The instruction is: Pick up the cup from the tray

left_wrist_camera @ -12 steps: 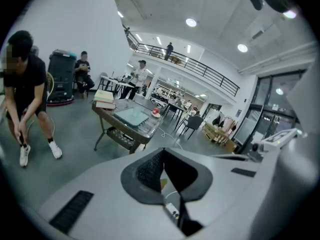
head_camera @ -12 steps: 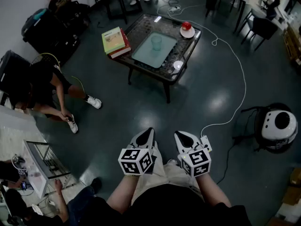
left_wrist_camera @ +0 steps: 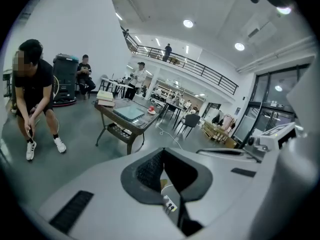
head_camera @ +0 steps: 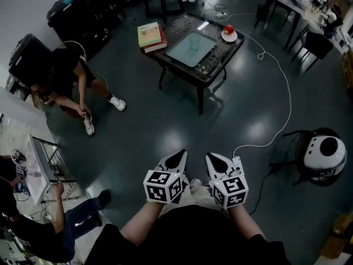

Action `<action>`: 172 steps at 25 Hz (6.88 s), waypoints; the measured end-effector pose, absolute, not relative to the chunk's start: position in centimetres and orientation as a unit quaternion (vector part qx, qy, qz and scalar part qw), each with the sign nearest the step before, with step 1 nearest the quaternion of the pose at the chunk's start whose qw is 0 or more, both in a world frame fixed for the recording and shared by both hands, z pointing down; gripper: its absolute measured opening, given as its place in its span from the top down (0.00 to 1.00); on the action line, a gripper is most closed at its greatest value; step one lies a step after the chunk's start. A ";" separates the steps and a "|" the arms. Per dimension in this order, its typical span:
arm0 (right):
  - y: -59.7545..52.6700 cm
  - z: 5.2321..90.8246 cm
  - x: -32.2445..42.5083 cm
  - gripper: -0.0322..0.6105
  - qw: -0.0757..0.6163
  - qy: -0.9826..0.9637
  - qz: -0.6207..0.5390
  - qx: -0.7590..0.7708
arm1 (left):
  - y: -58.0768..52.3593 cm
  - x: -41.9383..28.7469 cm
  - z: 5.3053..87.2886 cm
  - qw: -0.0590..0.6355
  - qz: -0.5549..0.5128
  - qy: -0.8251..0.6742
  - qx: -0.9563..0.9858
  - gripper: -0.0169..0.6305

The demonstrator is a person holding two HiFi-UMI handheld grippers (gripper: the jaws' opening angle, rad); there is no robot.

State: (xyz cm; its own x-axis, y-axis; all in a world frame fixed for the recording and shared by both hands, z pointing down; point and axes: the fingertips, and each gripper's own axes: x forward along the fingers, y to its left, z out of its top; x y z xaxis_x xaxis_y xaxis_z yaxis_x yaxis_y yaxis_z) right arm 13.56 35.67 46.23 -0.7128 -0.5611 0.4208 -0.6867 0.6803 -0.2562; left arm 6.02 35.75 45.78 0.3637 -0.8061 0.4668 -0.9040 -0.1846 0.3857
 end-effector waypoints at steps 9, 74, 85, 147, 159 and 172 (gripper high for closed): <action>37.4 45.2 13.7 0.94 0.140 -0.912 0.195 0.332 | 37.3 7.3 44.9 0.293 0.081 -0.556 0.773 0.96; 18.0 45.2 7.5 0.94 0.163 -0.910 0.196 0.327 | 18.3 1.3 46.1 0.303 0.093 -0.566 0.761 0.96; 11.6 45.3 3.9 0.94 0.170 -0.902 0.213 0.334 | 11.8 -2.3 46.0 0.312 0.107 -0.557 0.763 0.96; -5.1 46.4 -3.4 0.94 0.170 -0.868 0.233 0.403 | -6.4 -9.3 47.8 0.307 0.143 -0.492 0.802 0.96; -10.3 47.1 -2.7 0.94 0.170 -0.866 0.236 0.406 | -11.3 -8.7 48.7 0.301 0.153 -0.492 0.803 0.96; -16.5 49.0 -2.2 0.94 0.181 -0.861 0.252 0.402 | -17.0 -8.1 50.8 0.314 0.167 -0.489 0.796 0.96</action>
